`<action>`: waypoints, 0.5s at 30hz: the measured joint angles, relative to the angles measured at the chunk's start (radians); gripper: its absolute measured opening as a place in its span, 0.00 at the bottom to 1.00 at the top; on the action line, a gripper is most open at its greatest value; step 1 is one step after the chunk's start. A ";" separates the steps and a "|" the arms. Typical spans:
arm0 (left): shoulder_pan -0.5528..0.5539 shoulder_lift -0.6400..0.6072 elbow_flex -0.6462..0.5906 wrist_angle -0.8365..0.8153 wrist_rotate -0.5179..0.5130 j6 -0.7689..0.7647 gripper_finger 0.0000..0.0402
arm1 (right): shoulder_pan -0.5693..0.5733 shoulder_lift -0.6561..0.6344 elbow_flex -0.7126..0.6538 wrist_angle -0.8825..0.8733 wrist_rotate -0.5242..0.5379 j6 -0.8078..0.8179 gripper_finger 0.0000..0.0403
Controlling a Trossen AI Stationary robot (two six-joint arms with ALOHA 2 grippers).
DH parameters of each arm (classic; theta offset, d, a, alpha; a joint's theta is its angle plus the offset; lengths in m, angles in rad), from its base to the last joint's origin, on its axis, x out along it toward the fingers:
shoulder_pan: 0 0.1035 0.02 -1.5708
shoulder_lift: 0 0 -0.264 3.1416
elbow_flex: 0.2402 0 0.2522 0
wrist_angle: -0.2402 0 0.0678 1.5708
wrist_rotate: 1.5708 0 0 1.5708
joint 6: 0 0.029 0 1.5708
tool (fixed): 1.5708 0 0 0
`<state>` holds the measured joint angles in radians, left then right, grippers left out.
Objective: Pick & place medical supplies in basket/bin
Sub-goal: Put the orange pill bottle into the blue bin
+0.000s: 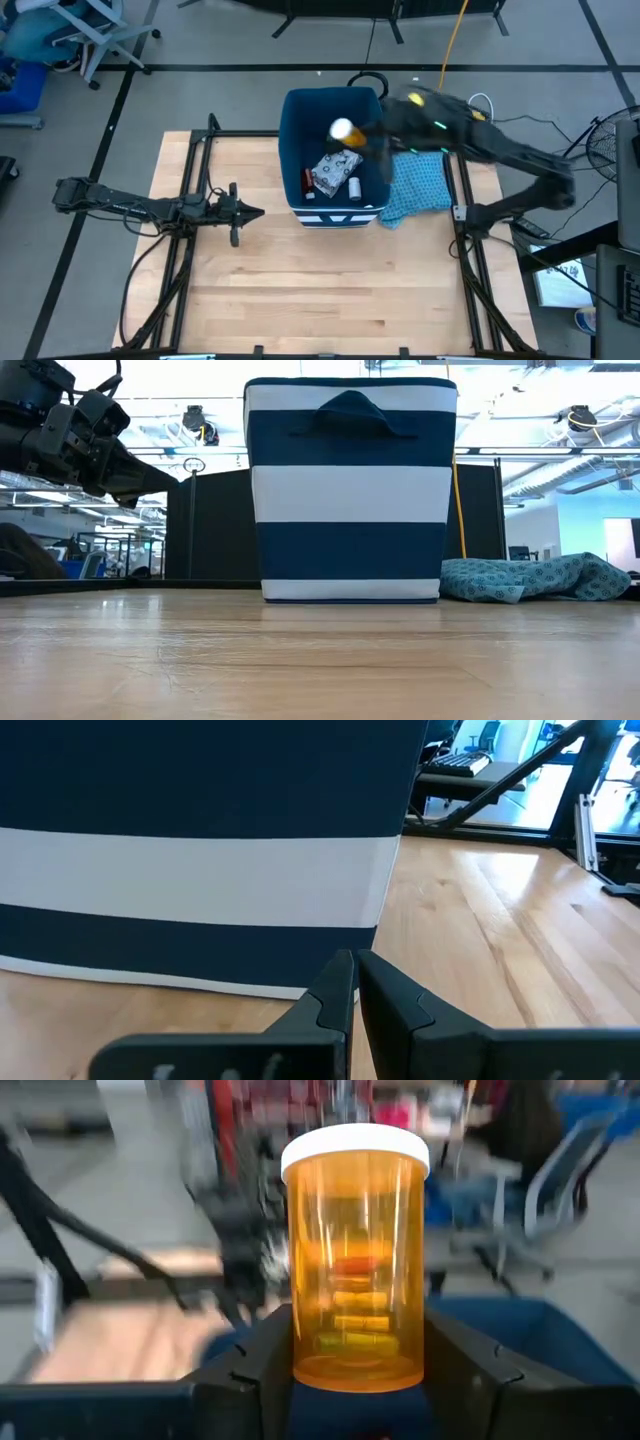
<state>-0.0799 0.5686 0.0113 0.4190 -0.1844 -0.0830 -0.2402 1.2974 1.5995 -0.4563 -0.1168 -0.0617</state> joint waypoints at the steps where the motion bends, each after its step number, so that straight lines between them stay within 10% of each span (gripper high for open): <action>1: 0.000 0.000 0.000 0.000 0.000 0.001 0.05 | -0.029 0.051 0.045 -0.046 -0.021 -0.022 0.41; 15: 0.000 0.000 0.000 -0.005 0.000 0.025 0.05 | -0.107 0.546 0.119 -0.268 0.095 -0.508 0.41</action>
<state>-0.0799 0.5684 0.0113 0.4141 -0.1848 -0.0582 -0.3470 1.8437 1.7187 -0.7239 -0.0220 -0.5699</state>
